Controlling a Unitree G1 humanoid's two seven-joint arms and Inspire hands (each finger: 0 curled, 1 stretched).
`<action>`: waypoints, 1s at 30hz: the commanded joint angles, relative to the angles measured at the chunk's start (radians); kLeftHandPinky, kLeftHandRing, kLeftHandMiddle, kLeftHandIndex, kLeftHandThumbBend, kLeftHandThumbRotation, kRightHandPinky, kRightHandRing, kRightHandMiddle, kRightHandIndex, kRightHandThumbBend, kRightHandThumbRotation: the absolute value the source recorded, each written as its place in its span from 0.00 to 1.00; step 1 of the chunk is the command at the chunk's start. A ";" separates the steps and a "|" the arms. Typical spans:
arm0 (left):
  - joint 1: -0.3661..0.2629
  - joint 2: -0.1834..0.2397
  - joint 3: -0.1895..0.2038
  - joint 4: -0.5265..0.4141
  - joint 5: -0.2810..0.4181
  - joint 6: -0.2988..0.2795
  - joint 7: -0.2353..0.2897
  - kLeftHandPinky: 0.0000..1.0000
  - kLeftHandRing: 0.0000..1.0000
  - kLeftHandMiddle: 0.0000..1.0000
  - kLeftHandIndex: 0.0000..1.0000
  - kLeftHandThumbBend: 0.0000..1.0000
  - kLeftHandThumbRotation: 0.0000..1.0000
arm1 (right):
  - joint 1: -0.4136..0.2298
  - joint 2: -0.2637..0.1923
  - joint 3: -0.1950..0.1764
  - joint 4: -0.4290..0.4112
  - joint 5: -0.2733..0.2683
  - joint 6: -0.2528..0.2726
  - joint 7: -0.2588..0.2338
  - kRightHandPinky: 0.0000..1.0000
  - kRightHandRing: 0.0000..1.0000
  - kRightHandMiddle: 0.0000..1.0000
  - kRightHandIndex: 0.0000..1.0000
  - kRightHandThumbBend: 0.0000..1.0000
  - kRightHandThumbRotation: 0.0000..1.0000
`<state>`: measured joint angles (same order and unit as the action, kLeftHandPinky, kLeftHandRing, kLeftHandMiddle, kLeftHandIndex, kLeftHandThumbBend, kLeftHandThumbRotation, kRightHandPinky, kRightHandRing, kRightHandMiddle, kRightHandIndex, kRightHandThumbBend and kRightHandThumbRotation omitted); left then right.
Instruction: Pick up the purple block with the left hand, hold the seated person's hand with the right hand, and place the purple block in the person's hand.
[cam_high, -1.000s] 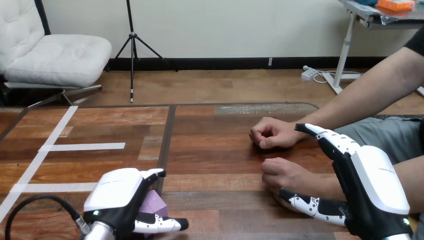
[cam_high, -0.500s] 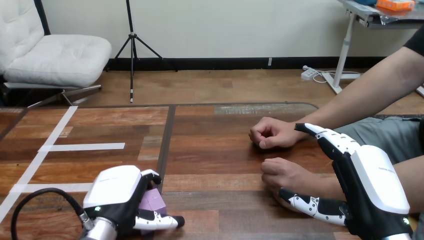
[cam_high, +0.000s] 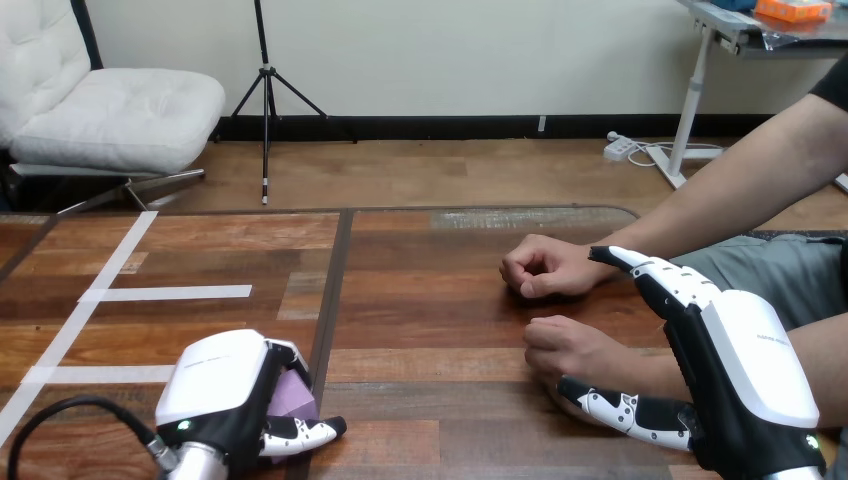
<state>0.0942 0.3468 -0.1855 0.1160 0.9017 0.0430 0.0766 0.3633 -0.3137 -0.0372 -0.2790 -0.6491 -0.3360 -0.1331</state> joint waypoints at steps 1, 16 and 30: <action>-0.036 0.017 -0.010 0.045 -0.026 -0.011 0.027 0.20 0.29 0.36 0.40 0.34 0.26 | -0.041 -0.007 -0.001 -0.047 -0.001 -0.011 -0.010 0.90 0.87 0.85 0.84 0.71 0.18; -0.038 0.029 -0.021 0.076 -0.047 -0.012 0.066 0.19 0.28 0.36 0.40 0.38 0.29 | -0.036 -0.006 -0.002 -0.049 0.002 -0.007 -0.006 0.90 0.87 0.85 0.84 0.70 0.20; -0.042 0.034 -0.023 0.096 -0.067 -0.031 0.087 0.19 0.28 0.36 0.40 0.39 0.32 | -0.038 -0.010 -0.002 -0.044 0.003 -0.011 -0.006 0.90 0.86 0.85 0.84 0.69 0.20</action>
<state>0.0797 0.3612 -0.1926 0.1754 0.8501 0.0214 0.1517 0.3638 -0.3137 -0.0372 -0.2792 -0.6489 -0.3360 -0.1331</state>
